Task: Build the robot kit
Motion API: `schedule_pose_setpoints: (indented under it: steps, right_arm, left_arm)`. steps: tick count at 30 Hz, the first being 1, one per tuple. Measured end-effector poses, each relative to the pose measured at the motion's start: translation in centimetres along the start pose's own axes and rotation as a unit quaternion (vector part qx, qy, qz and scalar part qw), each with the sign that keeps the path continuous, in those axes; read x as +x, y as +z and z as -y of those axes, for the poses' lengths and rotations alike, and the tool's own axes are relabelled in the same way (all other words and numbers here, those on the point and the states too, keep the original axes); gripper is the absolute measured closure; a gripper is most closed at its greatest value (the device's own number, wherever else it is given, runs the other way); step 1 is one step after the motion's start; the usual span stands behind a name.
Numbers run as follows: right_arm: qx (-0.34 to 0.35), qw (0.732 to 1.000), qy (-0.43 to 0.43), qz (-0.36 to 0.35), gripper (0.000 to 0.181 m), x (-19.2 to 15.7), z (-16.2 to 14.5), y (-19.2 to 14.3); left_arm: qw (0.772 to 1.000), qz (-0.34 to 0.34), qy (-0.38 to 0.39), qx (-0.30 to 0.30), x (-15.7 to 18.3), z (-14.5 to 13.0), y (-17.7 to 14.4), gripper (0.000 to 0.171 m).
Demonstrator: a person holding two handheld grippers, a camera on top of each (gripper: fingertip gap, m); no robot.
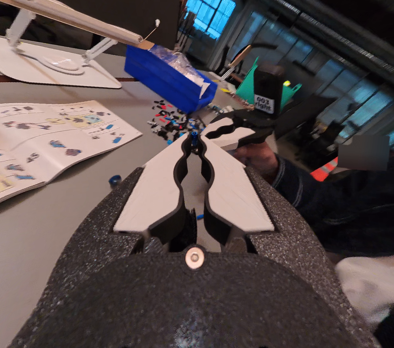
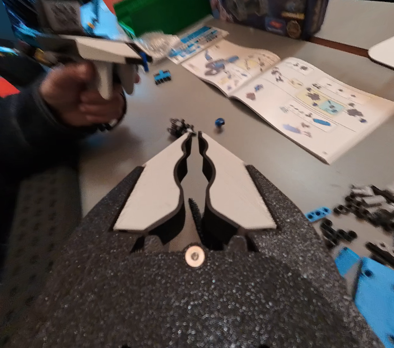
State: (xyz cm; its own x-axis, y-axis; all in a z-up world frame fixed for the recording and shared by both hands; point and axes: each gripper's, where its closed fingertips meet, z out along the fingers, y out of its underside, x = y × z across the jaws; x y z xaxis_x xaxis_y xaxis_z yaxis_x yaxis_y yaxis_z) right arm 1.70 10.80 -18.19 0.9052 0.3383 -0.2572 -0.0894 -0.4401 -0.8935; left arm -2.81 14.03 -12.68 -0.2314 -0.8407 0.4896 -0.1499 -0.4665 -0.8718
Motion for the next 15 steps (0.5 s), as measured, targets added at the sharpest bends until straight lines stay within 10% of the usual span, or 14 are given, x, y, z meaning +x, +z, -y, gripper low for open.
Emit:
schedule_pose_setpoints:
  steps: [9, 15]
  right_arm:
    - [0.085, 0.982, -0.163, -0.05, 0.144, -5.1, 4.4, 1.7]
    - [0.142, 0.955, -0.232, -0.121, 0.161, -6.5, 6.8, 1.0]
  left_arm:
    - [0.974, -0.103, -0.182, 0.089, 1.2, 1.2, -1.0, 0.168]
    - [0.943, -0.158, -0.271, 0.109, 2.1, 1.1, -0.6, 0.168]
